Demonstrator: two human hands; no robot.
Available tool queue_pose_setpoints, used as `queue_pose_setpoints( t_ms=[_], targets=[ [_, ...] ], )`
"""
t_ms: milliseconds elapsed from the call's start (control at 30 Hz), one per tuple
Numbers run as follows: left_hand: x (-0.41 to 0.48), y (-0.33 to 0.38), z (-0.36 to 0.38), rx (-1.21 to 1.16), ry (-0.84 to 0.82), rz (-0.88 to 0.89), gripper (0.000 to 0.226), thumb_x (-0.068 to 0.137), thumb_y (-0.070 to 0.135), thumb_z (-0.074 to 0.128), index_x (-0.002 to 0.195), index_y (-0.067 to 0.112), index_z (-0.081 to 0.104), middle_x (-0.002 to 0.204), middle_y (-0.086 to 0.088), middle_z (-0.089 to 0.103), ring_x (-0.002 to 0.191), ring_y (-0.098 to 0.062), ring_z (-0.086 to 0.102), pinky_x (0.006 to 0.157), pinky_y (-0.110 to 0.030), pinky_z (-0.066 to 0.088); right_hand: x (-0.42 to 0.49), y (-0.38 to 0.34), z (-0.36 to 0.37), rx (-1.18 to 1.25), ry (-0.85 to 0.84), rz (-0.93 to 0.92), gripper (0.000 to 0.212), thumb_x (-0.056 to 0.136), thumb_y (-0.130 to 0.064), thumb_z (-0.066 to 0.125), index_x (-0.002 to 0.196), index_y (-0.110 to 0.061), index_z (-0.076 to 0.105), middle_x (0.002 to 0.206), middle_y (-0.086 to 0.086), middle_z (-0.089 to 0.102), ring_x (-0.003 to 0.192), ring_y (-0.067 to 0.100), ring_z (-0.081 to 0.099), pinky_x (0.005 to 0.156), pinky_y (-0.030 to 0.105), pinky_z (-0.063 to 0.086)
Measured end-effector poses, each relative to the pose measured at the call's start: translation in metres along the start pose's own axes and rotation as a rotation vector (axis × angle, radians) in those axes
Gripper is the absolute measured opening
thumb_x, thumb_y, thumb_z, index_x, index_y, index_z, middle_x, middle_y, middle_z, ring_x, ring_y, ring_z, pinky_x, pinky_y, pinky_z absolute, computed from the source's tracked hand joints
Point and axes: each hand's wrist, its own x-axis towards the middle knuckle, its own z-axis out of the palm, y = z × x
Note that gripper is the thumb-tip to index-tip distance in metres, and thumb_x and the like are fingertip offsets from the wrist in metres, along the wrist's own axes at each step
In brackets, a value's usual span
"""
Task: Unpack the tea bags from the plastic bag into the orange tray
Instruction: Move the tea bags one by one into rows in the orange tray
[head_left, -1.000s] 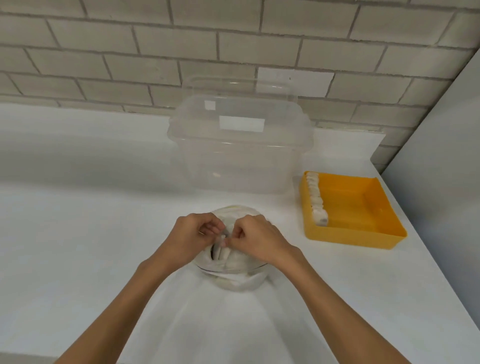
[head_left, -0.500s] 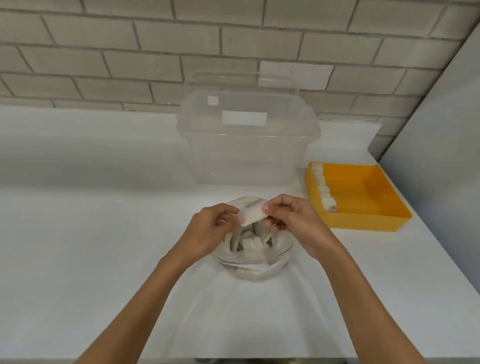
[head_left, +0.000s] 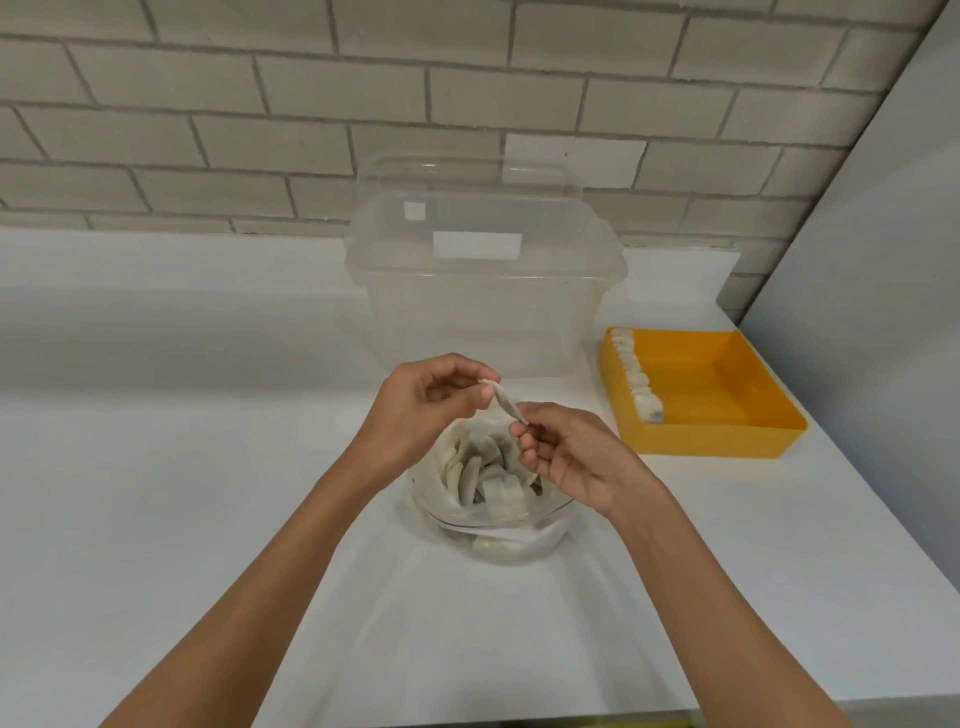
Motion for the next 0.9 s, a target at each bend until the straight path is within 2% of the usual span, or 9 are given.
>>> queue_pose_setpoints(
  t_ms=[67, 167, 267, 333, 400, 500, 633, 800, 900],
  targets=[
    [0.004, -0.004, -0.005, 0.131, 0.042, 0.016, 0.008, 0.084, 0.025, 0.072, 0.091, 0.022, 0.075, 0.098, 0.006, 0.07, 0.088, -0.008, 0.066, 0.083, -0.021, 0.052, 0.004, 0.001, 0.002, -0.222, 0.027, -0.05, 0.008, 0.093, -0.007, 0.056, 0.094, -0.003, 0.064, 0.069, 0.011, 0.066, 0.053, 0.014, 0.056, 0.052, 0.022, 0.048],
    [0.01, -0.006, -0.013, 0.279, 0.044, 0.01, 0.005, 0.085, 0.024, 0.071, 0.087, 0.024, 0.075, 0.096, 0.011, 0.07, 0.086, 0.0, 0.064, 0.079, -0.013, 0.048, 0.014, 0.009, 0.005, -0.706, 0.097, -0.217, 0.009, 0.087, -0.006, 0.058, 0.087, -0.01, 0.066, 0.069, 0.01, 0.067, 0.052, 0.015, 0.057, 0.051, 0.026, 0.049],
    [0.014, -0.004, -0.019, 0.323, 0.001, 0.016, 0.005, 0.085, 0.021, 0.07, 0.086, 0.021, 0.076, 0.086, 0.01, 0.073, 0.081, 0.0, 0.065, 0.076, -0.01, 0.046, 0.024, 0.017, 0.011, -1.181, 0.07, -0.391, 0.027, 0.084, -0.001, 0.052, 0.085, -0.021, 0.07, 0.069, -0.001, 0.063, 0.063, 0.016, 0.061, 0.06, 0.027, 0.052],
    [0.016, -0.002, -0.021, 0.344, 0.007, 0.029, 0.005, 0.084, 0.02, 0.072, 0.085, 0.02, 0.076, 0.083, 0.01, 0.073, 0.076, 0.002, 0.063, 0.072, -0.006, 0.043, 0.029, 0.022, 0.014, -1.371, 0.013, -0.432, 0.035, 0.083, 0.001, 0.047, 0.089, -0.024, 0.072, 0.078, -0.003, 0.061, 0.077, 0.017, 0.061, 0.07, 0.031, 0.053],
    [0.018, -0.001, -0.023, 0.362, 0.02, 0.036, 0.005, 0.083, 0.018, 0.073, 0.085, 0.018, 0.077, 0.082, 0.008, 0.073, 0.072, 0.005, 0.06, 0.069, -0.004, 0.041, 0.034, 0.026, 0.014, -1.459, -0.044, -0.424, 0.034, 0.084, 0.0, 0.051, 0.091, -0.024, 0.072, 0.086, -0.005, 0.06, 0.086, 0.016, 0.061, 0.074, 0.033, 0.052],
    [0.02, -0.001, -0.025, 0.387, 0.024, 0.022, 0.006, 0.083, 0.015, 0.073, 0.088, 0.016, 0.076, 0.082, 0.006, 0.073, 0.07, 0.005, 0.06, 0.068, -0.004, 0.042, 0.037, 0.026, 0.012, -1.423, -0.077, -0.446, 0.016, 0.083, -0.009, 0.064, 0.084, -0.022, 0.073, 0.085, -0.006, 0.066, 0.079, 0.012, 0.06, 0.073, 0.034, 0.052],
    [0.021, -0.005, -0.029, 0.435, 0.002, -0.011, 0.005, 0.084, 0.017, 0.072, 0.088, 0.019, 0.075, 0.083, 0.005, 0.073, 0.074, 0.002, 0.063, 0.069, -0.003, 0.043, 0.03, 0.009, 0.007, -1.219, -0.083, -0.418, 0.007, 0.081, -0.014, 0.069, 0.085, -0.018, 0.073, 0.085, -0.007, 0.07, 0.068, -0.001, 0.058, 0.061, 0.01, 0.044],
    [0.022, -0.003, -0.026, 0.412, 0.017, -0.011, 0.005, 0.086, 0.017, 0.07, 0.09, 0.018, 0.073, 0.084, 0.005, 0.073, 0.074, -0.001, 0.062, 0.068, -0.002, 0.042, 0.021, -0.014, -0.007, -0.912, -0.044, -0.345, 0.002, 0.086, -0.012, 0.068, 0.084, -0.013, 0.068, 0.07, 0.0, 0.068, 0.062, 0.012, 0.064, 0.051, 0.022, 0.048],
    [0.025, 0.001, -0.022, 0.362, 0.026, -0.028, 0.009, 0.087, 0.015, 0.069, 0.094, 0.02, 0.07, 0.079, 0.002, 0.071, 0.067, 0.001, 0.059, 0.066, -0.003, 0.041, 0.016, -0.025, -0.018, -0.754, 0.014, -0.304, 0.002, 0.086, -0.009, 0.068, 0.088, -0.008, 0.068, 0.071, 0.006, 0.067, 0.058, 0.013, 0.063, 0.05, 0.023, 0.048]
  ],
)
